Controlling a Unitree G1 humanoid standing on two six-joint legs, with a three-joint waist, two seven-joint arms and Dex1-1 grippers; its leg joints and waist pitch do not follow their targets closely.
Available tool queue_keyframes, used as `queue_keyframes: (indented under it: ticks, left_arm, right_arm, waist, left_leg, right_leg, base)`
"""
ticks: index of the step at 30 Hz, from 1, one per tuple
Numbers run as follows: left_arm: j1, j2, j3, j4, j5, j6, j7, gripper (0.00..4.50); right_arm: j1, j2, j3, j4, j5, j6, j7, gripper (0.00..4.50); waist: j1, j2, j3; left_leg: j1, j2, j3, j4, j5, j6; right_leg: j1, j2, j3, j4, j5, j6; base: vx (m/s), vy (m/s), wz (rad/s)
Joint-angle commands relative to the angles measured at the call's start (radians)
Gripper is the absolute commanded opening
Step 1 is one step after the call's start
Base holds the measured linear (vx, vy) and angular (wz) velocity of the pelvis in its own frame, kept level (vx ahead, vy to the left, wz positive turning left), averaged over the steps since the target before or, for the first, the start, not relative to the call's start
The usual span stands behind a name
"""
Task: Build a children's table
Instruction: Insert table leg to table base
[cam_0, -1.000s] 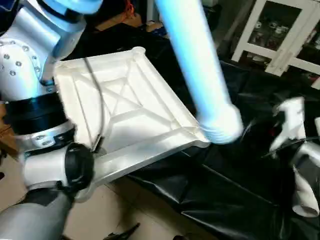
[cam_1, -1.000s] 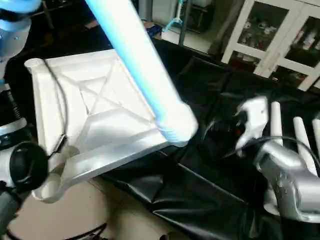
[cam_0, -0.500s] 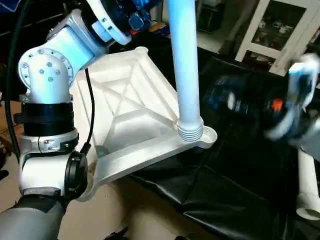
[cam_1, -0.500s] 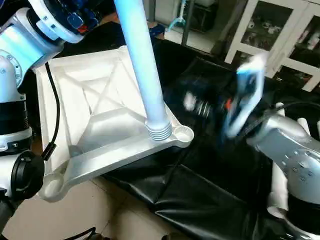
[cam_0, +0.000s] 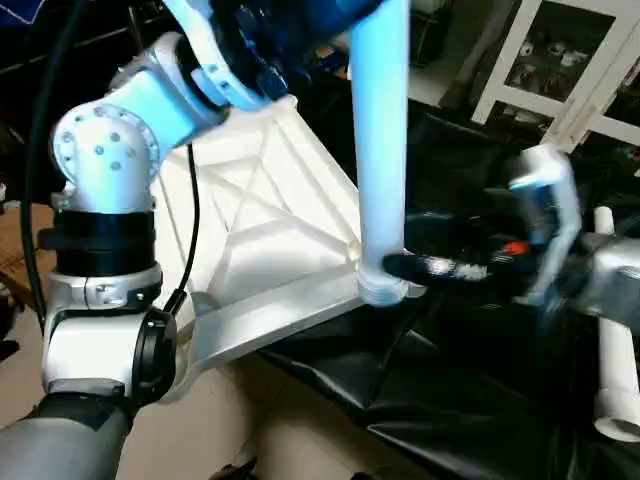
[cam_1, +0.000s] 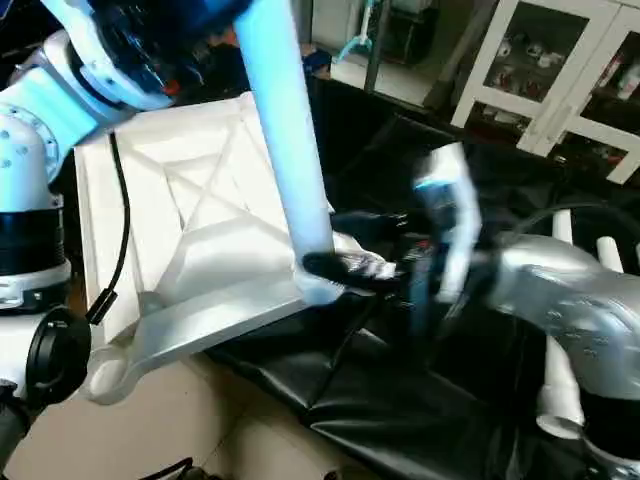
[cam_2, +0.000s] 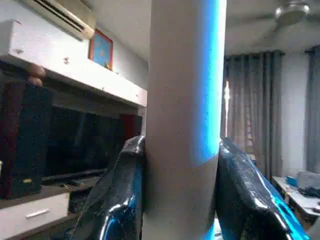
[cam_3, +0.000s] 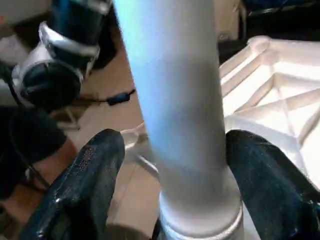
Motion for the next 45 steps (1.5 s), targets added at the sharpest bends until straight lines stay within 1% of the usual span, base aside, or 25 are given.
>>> queue_keyframes:
  ticks: [1, 7, 9, 10, 11, 12, 13, 14, 16, 17, 20, 22, 23, 26, 32, 34, 36, 37, 38, 39, 40, 41, 42, 43, 45]
  left_arm:
    - [-0.002, -0.005, -0.014, -0.031, -0.012, 0.01, -0.021, 1.6]
    - [0.007, -0.008, -0.037, -0.053, -0.009, 0.029, -0.052, 1.6]
    - [0.01, -0.007, -0.042, -0.059, -0.013, 0.036, -0.059, 1.6]
    - [0.011, -0.008, -0.043, -0.062, -0.014, 0.037, -0.06, 1.6]
    - [0.013, -0.009, -0.044, -0.064, -0.013, 0.038, -0.061, 1.6]
    - [0.015, -0.009, -0.045, -0.067, -0.013, 0.039, -0.061, 1.6]
    - [0.017, -0.01, -0.045, -0.069, -0.013, 0.039, -0.061, 1.6]
    - [0.018, -0.011, -0.045, -0.07, -0.013, 0.038, -0.061, 1.6]
    - [0.019, -0.014, -0.045, -0.069, -0.01, 0.036, -0.063, 1.6]
    - [0.018, -0.017, -0.044, -0.067, -0.007, 0.032, -0.062, 1.6]
    - [0.015, -0.025, -0.041, -0.057, 0.001, 0.022, -0.062, 1.6]
    - [0.013, -0.03, -0.038, -0.054, 0.003, 0.018, -0.059, 1.6]
    - [0.012, -0.033, -0.036, -0.051, 0.003, 0.016, -0.056, 1.6]
    - [0.009, -0.035, -0.034, -0.046, 0.004, 0.014, -0.054, 1.6]
    - [0.006, -0.042, -0.023, -0.041, 0.005, 0.01, -0.044, 1.6]
    - [0.006, -0.042, -0.021, -0.038, 0.008, 0.007, -0.041, 1.6]
    - [0.009, -0.034, -0.028, -0.035, 0.04, -0.009, -0.019, 1.6]
    - [0.014, -0.03, -0.026, -0.029, 0.048, -0.004, 0.0, 1.6]
    - [0.016, -0.029, -0.026, -0.027, 0.05, -0.001, 0.008, 1.95]
    - [0.021, -0.027, -0.02, -0.018, 0.049, 0.007, 0.02, 1.95]
    - [0.024, -0.024, -0.016, -0.009, 0.051, 0.011, 0.029, 2.16]
    - [0.028, -0.022, -0.011, 0.002, 0.055, 0.012, 0.039, 2.3]
    - [0.034, -0.018, -0.008, 0.015, 0.055, 0.016, 0.04, 2.32]
    - [0.045, -0.011, -0.007, 0.028, 0.06, 0.014, 0.028, 2.38]
    - [0.074, 0.004, -0.007, 0.051, 0.073, 0.005, 0.003, 2.61]
  right_arm:
    - [-0.018, -0.008, 0.025, 0.012, -0.035, -0.028, 0.015, 3.53]
    - [-0.036, -0.003, 0.054, 0.038, -0.081, -0.07, 0.041, 3.53]
    - [-0.039, -0.001, 0.055, 0.044, -0.088, -0.078, 0.048, 3.24]
    - [-0.04, -0.001, 0.056, 0.046, -0.089, -0.081, 0.05, 3.17]
    - [-0.041, -0.001, 0.058, 0.048, -0.089, -0.084, 0.053, 3.17]
    - [-0.04, 0.0, 0.06, 0.048, -0.087, -0.085, 0.056, 3.05]
    - [-0.039, 0.001, 0.06, 0.047, -0.085, -0.086, 0.058, 2.9]
    - [-0.038, 0.001, 0.062, 0.047, -0.086, -0.087, 0.061, 2.78]
    - [-0.037, 0.001, 0.067, 0.046, -0.087, -0.088, 0.072, 2.72]
    - [-0.036, -0.001, 0.071, 0.044, -0.088, -0.087, 0.079, 2.72]
    - [-0.029, -0.008, 0.087, 0.037, -0.092, -0.083, 0.103, 2.36]
    - [-0.021, -0.013, 0.101, 0.033, -0.097, -0.083, 0.116, 2.3]
    - [-0.019, -0.016, 0.109, 0.032, -0.101, -0.083, 0.122, 2.14]
    - [-0.019, -0.015, 0.125, 0.036, -0.111, -0.088, 0.131, 2.04]
    - [-0.022, -0.004, 0.13, 0.044, -0.114, -0.086, 0.143, 1.98]
    - [-0.021, 0.003, 0.129, 0.048, -0.111, -0.088, 0.142, 1.98]
    - [-0.013, 0.014, 0.121, 0.056, -0.118, -0.107, 0.124, 1.97]
    - [-0.007, 0.026, 0.111, 0.064, -0.126, -0.125, 0.106, 1.97]
    - [-0.005, 0.032, 0.107, 0.067, -0.13, -0.133, 0.099, 1.96]
    - [-0.001, 0.048, 0.088, 0.075, -0.131, -0.146, 0.074, 1.96]
    - [0.001, 0.063, 0.068, 0.082, -0.131, -0.156, 0.051, 1.96]
    - [0.001, 0.075, 0.049, 0.089, -0.132, -0.167, 0.031, 1.96]
    - [0.003, 0.083, 0.03, 0.096, -0.135, -0.177, 0.014, 1.96]
    - [0.006, 0.088, 0.013, 0.102, -0.138, -0.186, 0.002, 1.96]
    - [0.022, 0.087, -0.025, 0.114, -0.153, -0.206, -0.024, 1.95]
  waist:
    - [0.005, 0.009, -0.099]
    - [0.009, 0.009, -0.099]
    - [0.008, 0.008, -0.099]
    - [0.008, 0.011, -0.099]
    - [0.008, 0.01, -0.099]
    - [0.008, 0.013, -0.099]
    - [0.008, 0.012, -0.099]
    - [0.008, 0.014, -0.099]
    - [0.009, 0.015, -0.099]
    - [0.008, 0.015, -0.099]
    - [0.008, 0.013, -0.096]
    - [0.008, 0.014, -0.096]
    - [0.008, 0.013, -0.096]
    - [0.009, 0.013, -0.096]
    - [0.009, 0.013, -0.099]
    - [0.01, 0.016, -0.099]
    - [0.009, 0.016, -0.099]
    - [0.008, 0.024, -0.098]
    - [0.008, 0.024, -0.099]
    - [0.007, 0.021, -0.099]
    - [0.007, 0.029, -0.099]
    - [0.006, 0.031, -0.1]
    - [0.006, 0.031, -0.1]
    - [0.006, 0.036, -0.101]
    - [0.004, 0.03, -0.1]
  left_leg:
    - [0.004, 0.007, 0.003, -0.051, 0.1, 0.061]
    - [0.001, 0.006, 0.003, -0.05, 0.088, 0.067]
    - [0.001, 0.005, 0.003, -0.05, 0.085, 0.069]
    - [0.002, 0.005, 0.002, -0.05, 0.085, 0.069]
    - [0.002, 0.005, 0.003, -0.049, 0.081, 0.07]
    - [0.002, 0.005, 0.002, -0.05, 0.077, 0.071]
    - [0.002, 0.006, 0.003, -0.05, 0.074, 0.071]
    - [0.002, 0.006, 0.002, -0.05, 0.068, 0.069]
    - [0.003, 0.006, 0.003, -0.05, 0.061, 0.066]
    - [0.003, 0.006, 0.003, -0.05, 0.057, 0.065]
    - [0.004, 0.008, 0.003, -0.053, 0.036, 0.057]
    - [0.005, 0.009, 0.002, -0.053, 0.035, 0.053]
    - [0.005, 0.008, 0.002, -0.053, 0.039, 0.052]
    - [0.006, 0.007, 0.003, -0.052, 0.039, 0.053]
    - [0.003, 0.006, 0.001, -0.051, 0.068, 0.067]
    - [0.004, 0.007, 0.001, -0.051, 0.057, 0.066]
    - [0.005, 0.007, 0.001, -0.051, 0.052, 0.065]
    - [0.005, 0.008, 0.0, -0.051, 0.047, 0.061]
    - [0.005, 0.009, 0.0, -0.05, 0.046, 0.059]
    - [0.004, 0.007, 0.0, -0.051, 0.043, 0.056]
    - [0.005, 0.007, 0.0, -0.05, 0.045, 0.053]
    - [0.004, 0.004, -0.002, -0.05, 0.047, 0.051]
    - [0.006, 0.005, -0.002, -0.051, 0.042, 0.049]
    - [0.006, 0.003, -0.002, -0.05, 0.039, 0.046]
    - [0.003, 0.0, 0.0, -0.052, 0.037, 0.049]
  right_leg:
    - [0.097, -0.053, 0.046, -0.04, 0.232, -0.296]
    - [0.099, -0.053, 0.046, -0.039, 0.244, -0.306]
    - [0.1, -0.053, 0.046, -0.04, 0.24, -0.306]
    - [0.1, -0.053, 0.046, -0.039, 0.239, -0.306]
    - [0.1, -0.053, 0.046, -0.04, 0.234, -0.305]
    - [0.1, -0.052, 0.046, -0.041, 0.228, -0.305]
    - [0.1, -0.052, 0.046, -0.041, 0.223, -0.303]
    - [0.099, -0.052, 0.046, -0.042, 0.21, -0.301]
    - [0.098, -0.052, 0.045, -0.044, 0.194, -0.298]
    - [0.098, -0.051, 0.045, -0.045, 0.188, -0.297]
    - [0.098, -0.053, 0.044, -0.05, 0.133, -0.288]
    - [0.099, -0.054, 0.044, -0.05, 0.119, -0.282]
    - [0.099, -0.054, 0.045, -0.05, 0.12, -0.28]
    - [0.098, -0.054, 0.045, -0.051, 0.115, -0.278]
    - [0.099, -0.053, 0.043, -0.045, 0.163, -0.287]
    - [0.098, -0.054, 0.043, -0.047, 0.149, -0.288]
    - [0.098, -0.054, 0.043, -0.048, 0.142, -0.288]
    - [0.096, -0.054, 0.042, -0.049, 0.137, -0.287]
    - [0.096, -0.055, 0.042, -0.049, 0.139, -0.286]
    - [0.098, -0.055, 0.042, -0.049, 0.138, -0.288]
    - [0.096, -0.053, 0.041, -0.048, 0.146, -0.289]
    - [0.098, -0.052, 0.04, -0.048, 0.152, -0.289]
    - [0.097, -0.052, 0.04, -0.05, 0.15, -0.287]
    - [0.098, -0.051, 0.041, -0.049, 0.147, -0.285]
    - [0.099, -0.049, 0.041, -0.052, 0.141, -0.276]
  base:
    - [0.0, 0.0, 0.0]
    - [0.0, 0.0, 0.0]
    - [0.0, 0.0, 0.0]
    - [0.0, 0.0, 0.0]
    - [0.0, 0.0, 0.0]
    - [0.0, 0.0, 0.0]
    - [0.0, 0.0, 0.0]
    - [0.0, 0.0, 0.0]
    - [0.0, 0.0, 0.0]
    - [0.0, 0.0, 0.0]
    - [0.0, 0.0, 0.0]
    - [0.0, 0.0, 0.0]
    - [0.0, 0.0, 0.0]
    - [0.0, 0.0, 0.0]
    - [0.0, 0.0, 0.0]
    - [0.0, 0.0, 0.0]
    - [0.0, 0.0, 0.0]
    - [0.0, 0.0, 0.0]
    - [0.0, 0.0, 0.0]
    - [0.0, 0.0, 0.0]
    - [0.0, 0.0, 0.0]
    - [0.0, 0.0, 0.0]
    - [0.0, 0.0, 0.0]
    - [0.0, 0.0, 0.0]
    - [0.0, 0.0, 0.0]
